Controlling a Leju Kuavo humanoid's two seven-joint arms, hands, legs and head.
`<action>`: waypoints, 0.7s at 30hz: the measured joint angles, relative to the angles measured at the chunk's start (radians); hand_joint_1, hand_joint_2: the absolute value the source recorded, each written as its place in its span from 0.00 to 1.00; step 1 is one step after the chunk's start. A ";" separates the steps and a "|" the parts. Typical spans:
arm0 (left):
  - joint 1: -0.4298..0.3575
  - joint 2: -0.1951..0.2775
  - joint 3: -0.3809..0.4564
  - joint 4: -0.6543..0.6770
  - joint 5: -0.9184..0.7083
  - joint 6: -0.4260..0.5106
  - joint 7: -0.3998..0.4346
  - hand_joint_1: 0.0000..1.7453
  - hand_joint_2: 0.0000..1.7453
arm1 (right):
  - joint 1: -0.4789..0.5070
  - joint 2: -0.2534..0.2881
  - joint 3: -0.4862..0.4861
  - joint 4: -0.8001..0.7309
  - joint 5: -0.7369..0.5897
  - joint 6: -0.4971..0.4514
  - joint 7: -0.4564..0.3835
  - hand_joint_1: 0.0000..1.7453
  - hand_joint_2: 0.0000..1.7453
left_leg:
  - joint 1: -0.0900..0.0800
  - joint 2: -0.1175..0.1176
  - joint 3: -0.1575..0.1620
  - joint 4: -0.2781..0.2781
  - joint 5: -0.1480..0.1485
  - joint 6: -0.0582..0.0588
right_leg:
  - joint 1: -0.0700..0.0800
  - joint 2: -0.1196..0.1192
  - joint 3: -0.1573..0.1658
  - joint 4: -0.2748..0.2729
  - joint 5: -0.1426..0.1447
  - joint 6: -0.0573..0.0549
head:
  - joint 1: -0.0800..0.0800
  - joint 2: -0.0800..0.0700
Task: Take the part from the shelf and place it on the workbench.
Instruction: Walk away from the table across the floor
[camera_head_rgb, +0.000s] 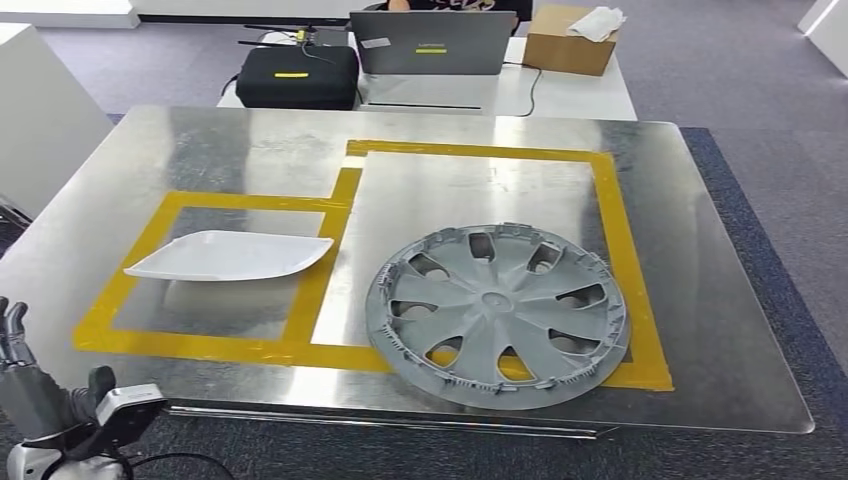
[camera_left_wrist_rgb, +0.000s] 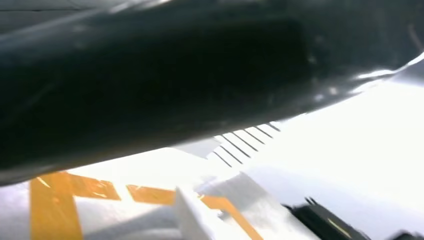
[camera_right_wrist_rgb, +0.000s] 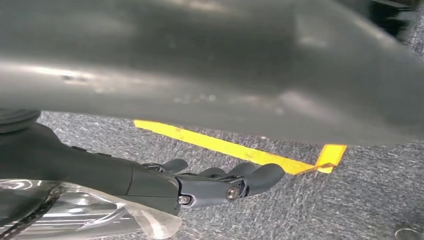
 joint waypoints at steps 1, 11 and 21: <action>0.002 -0.001 0.005 -0.002 0.005 -0.001 -0.001 0.00 0.00 | 0.000 0.000 0.000 0.000 0.000 0.000 0.000 0.00 0.00 | 0.000 0.000 0.000 0.000 0.000 0.000 | 0.000 0.000 -0.005 0.012 -0.007 0.000 | 0.000 0.000; 0.047 -0.048 0.257 -0.063 0.241 -0.131 -0.009 0.00 0.00 | -0.012 0.003 0.002 0.000 -0.015 -0.009 0.004 0.00 0.00 | 0.006 -0.002 -0.019 0.046 -0.030 -0.047 | -0.009 0.002 0.045 -0.030 0.022 -0.011 | 0.000 0.000; 0.035 -0.065 0.315 -0.062 0.275 -0.156 -0.009 0.00 0.00 | -0.013 0.005 0.002 0.000 -0.025 -0.008 -0.012 0.00 0.00 | 0.007 -0.001 -0.005 0.108 -0.061 -0.046 | 0.001 -0.006 0.013 -0.033 0.052 -0.037 | -0.003 0.000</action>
